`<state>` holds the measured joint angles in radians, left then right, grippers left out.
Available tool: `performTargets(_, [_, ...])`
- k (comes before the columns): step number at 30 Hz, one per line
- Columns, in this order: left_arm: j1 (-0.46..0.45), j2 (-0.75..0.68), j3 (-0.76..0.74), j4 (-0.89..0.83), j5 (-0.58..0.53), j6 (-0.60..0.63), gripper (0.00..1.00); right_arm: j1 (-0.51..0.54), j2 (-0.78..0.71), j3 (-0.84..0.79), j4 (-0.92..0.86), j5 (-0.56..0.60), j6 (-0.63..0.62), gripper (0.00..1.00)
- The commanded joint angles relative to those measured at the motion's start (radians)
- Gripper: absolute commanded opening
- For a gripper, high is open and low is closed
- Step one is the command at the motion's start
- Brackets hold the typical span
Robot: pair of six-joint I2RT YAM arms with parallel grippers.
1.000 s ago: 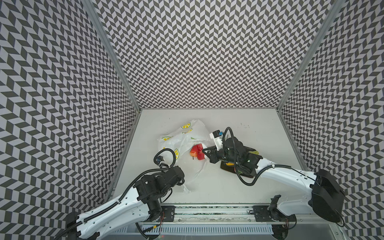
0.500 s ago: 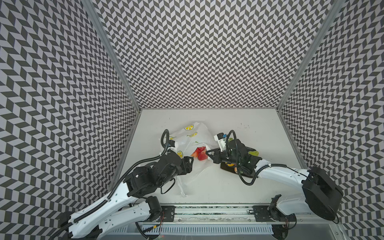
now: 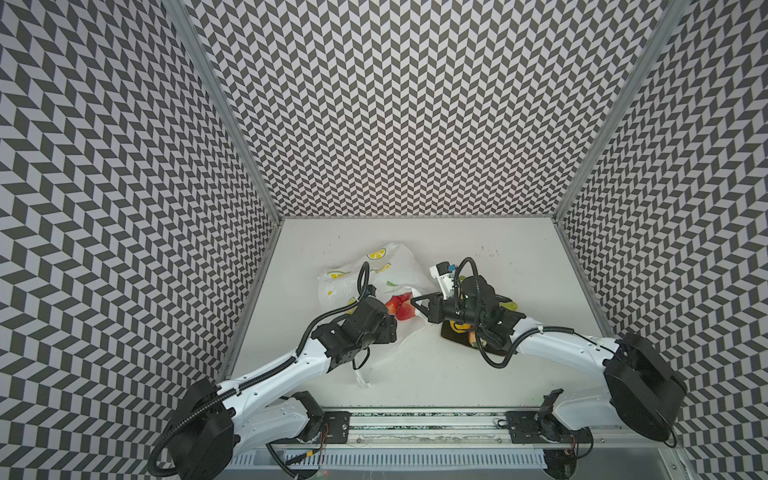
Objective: Take the fake fruits out of the plastic bag
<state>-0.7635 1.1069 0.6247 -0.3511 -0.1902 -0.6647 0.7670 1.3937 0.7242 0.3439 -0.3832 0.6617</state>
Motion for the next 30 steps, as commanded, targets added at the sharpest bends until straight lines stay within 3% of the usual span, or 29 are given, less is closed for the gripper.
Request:
performTargets(1, [0.060,0.044,-0.021,0.218,0.009,0.077,0.82,-0.006,-0.001,0.025,0.074,-0.025,0.031,0.00])
performTargets(10, [0.188,0.249,-0.010,0.439,0.095,0.222,0.85,-0.006,0.014,0.020,0.090,-0.043,0.042,0.00])
performTargets(21, [0.202,0.463,0.029,0.714,0.131,0.292,0.86,-0.006,0.068,0.016,0.135,-0.050,0.057,0.00])
performTargets(25, [0.204,0.491,0.038,0.776,0.076,0.275,0.83,-0.006,0.062,0.008,0.136,-0.047,0.059,0.00])
performTargets(30, [0.205,0.590,0.111,0.782,0.085,0.275,0.78,-0.006,0.052,0.001,0.136,-0.052,0.062,0.00])
